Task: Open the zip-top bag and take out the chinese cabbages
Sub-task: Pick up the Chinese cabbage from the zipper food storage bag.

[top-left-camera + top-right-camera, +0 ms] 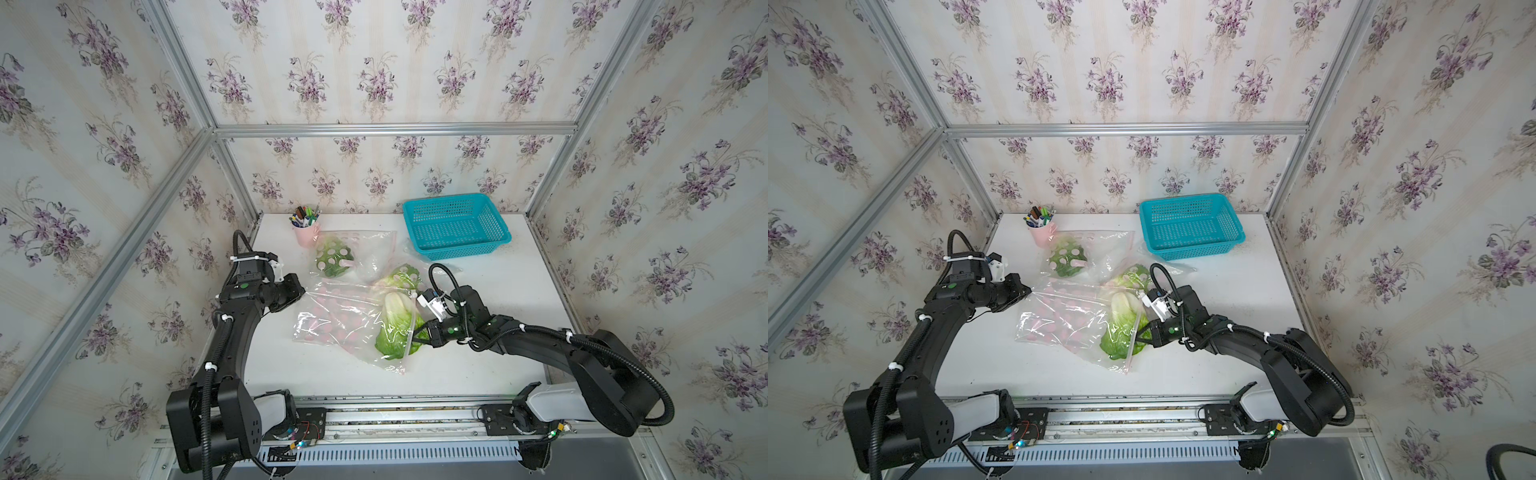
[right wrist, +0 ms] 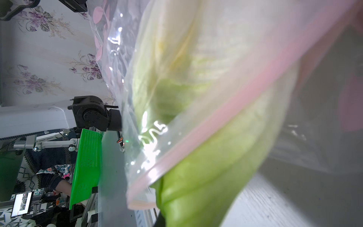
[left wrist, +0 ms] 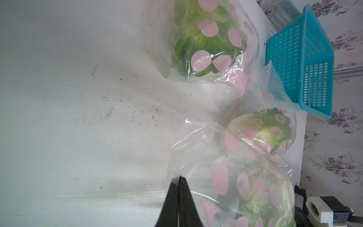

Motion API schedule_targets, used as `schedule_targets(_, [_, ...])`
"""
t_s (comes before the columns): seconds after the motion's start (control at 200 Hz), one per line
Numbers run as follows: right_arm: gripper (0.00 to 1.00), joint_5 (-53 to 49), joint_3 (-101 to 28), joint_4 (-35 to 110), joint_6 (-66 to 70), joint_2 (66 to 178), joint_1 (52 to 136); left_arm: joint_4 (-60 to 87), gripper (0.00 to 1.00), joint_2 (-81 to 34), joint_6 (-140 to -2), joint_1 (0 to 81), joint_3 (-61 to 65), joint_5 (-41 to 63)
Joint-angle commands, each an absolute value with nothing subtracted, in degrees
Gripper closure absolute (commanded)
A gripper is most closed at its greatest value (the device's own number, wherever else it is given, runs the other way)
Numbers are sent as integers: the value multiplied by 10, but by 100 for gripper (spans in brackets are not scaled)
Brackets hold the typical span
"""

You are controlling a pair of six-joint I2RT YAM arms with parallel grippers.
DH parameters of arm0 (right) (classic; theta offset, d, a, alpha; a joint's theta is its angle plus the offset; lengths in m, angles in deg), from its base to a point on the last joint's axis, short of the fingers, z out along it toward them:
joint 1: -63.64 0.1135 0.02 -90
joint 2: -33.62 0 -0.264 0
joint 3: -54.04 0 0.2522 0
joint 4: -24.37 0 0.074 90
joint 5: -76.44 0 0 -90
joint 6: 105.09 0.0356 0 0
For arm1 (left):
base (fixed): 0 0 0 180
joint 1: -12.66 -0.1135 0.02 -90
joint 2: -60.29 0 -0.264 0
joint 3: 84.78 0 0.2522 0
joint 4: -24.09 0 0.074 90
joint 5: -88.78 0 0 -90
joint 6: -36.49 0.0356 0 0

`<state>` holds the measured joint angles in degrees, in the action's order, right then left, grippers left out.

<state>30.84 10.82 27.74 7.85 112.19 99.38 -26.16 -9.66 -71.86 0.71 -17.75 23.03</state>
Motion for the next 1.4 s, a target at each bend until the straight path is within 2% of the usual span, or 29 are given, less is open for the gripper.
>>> schedule_targets(0.0, [100,310,103,290,72,1126,993,-287,100,-94,-690,0,-166,203])
schedule_targets(0.065, [100,306,104,294,77,1126,993,-293,100,-97,-686,-3,-158,209])
schedule_targets(0.085, [100,308,105,292,79,1125,993,-295,93,-97,-686,-4,-155,214])
schedule_targets(0.115, [100,311,107,287,82,1124,992,-299,67,-99,-689,-3,-152,220])
schedule_targets(0.135, [100,314,109,283,85,1122,993,-299,41,-99,-691,-3,-151,227])
schedule_targets(0.155, [100,314,110,277,89,1121,992,-299,23,-100,-694,-3,-150,242])
schedule_targets(0.165, [100,314,111,275,92,1120,992,-299,7,-100,-696,-3,-150,250])
schedule_targets(0.185, [100,314,112,271,96,1117,992,-299,1,-100,-700,-4,-150,269])
schedule_targets(0.295, [100,294,115,242,123,1098,993,-297,0,-89,-718,3,-160,346])
schedule_targets(0.46, [100,272,106,200,160,1078,992,-296,0,-52,-744,46,-200,372])
schedule_targets(0.644, [100,278,86,179,177,1094,992,-269,0,-46,-798,142,-247,327])
schedule_targets(0.914, [100,257,95,162,208,1094,993,-86,0,-61,-935,173,-372,362])
schedule_targets(1.059, [100,258,100,162,209,1094,992,-72,1,-75,-930,203,-384,341])
schedule_targets(1.179, [100,265,96,158,212,1100,992,-72,1,-133,-893,224,-380,306])
schedule_targets(1.249, [100,268,93,160,213,1099,992,-67,6,-165,-876,238,-379,271])
schedule_targets(1.394, [100,270,84,182,207,1091,993,-48,24,-225,-861,252,-378,253])
